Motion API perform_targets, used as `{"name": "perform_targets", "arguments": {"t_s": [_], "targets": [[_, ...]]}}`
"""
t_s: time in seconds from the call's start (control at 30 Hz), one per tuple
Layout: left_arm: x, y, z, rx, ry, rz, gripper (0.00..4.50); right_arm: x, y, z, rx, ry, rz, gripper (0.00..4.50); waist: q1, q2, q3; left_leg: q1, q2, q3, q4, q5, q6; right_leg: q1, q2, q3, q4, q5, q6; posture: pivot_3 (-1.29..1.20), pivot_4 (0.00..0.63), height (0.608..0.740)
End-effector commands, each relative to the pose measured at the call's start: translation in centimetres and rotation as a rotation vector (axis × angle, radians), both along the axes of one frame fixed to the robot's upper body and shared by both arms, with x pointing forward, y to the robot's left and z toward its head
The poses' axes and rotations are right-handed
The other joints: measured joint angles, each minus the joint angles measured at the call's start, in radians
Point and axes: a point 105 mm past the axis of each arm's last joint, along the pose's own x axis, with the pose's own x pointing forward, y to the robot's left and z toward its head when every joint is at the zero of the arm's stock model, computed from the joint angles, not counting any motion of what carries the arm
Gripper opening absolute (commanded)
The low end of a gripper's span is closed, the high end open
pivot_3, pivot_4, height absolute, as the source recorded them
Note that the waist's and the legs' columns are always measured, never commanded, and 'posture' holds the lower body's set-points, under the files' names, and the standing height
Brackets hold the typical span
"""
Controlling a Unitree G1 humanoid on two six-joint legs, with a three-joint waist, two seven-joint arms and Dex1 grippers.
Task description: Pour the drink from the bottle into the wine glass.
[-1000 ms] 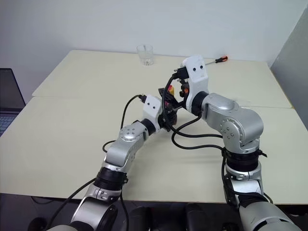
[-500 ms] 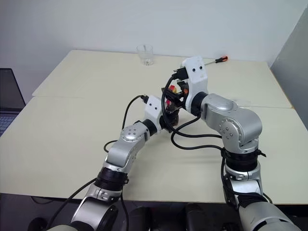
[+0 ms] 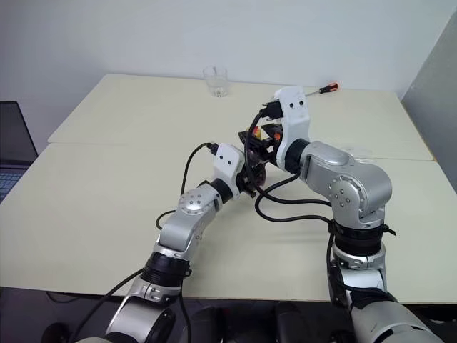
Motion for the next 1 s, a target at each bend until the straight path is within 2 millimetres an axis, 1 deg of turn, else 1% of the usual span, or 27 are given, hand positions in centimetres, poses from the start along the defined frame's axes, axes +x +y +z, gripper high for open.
{"name": "perform_targets", "arguments": {"t_s": [0.03, 0.17, 0.33, 0.77, 1.0], "targets": [[-0.7, -0.3, 1.8, -0.048, -0.08, -0.037, 1.03, -0.9, -0.3, 2.3, 0.053, -0.063, 0.03, 3.26, -0.001, 0.0, 0.0, 0.0, 0.0, 0.0, 0.0, 0.0, 0.0, 0.0, 0.0, 0.0, 0.0, 0.0, 0.0, 0.0, 0.15, 0.74], [-0.8, -0.5, 1.7, -0.051, -0.083, -0.046, 1.02, -1.0, -0.4, 2.2, 0.057, -0.052, 0.033, 3.26, -0.001, 0.0, 0.0, 0.0, 0.0, 0.0, 0.0, 0.0, 0.0, 0.0, 0.0, 0.0, 0.0, 0.0, 0.0, 0.0, 0.15, 0.74], [-0.7, -0.5, 1.5, -0.048, -0.077, -0.042, 1.01, -1.4, -0.1, 1.9, 0.028, -0.048, 0.046, 3.26, -0.001, 0.0, 0.0, 0.0, 0.0, 0.0, 0.0, 0.0, 0.0, 0.0, 0.0, 0.0, 0.0, 0.0, 0.0, 0.0, 0.15, 0.74], [-0.6, -0.5, 1.5, -0.048, -0.082, -0.035, 1.0, -1.4, -0.4, 0.6, 0.032, 0.013, 0.048, 3.26, -0.001, 0.0, 0.0, 0.0, 0.0, 0.0, 0.0, 0.0, 0.0, 0.0, 0.0, 0.0, 0.0, 0.0, 0.001, 0.0, 0.15, 0.74], [-0.5, -0.4, 1.4, -0.043, -0.08, -0.027, 0.99, -1.3, -0.3, 0.6, 0.037, 0.012, 0.047, 3.26, -0.001, 0.0, 0.0, 0.0, 0.0, 0.0, -0.001, 0.0, 0.0, 0.0, 0.0, 0.0, 0.0, -0.001, 0.001, 0.0, 0.15, 0.74]]}}
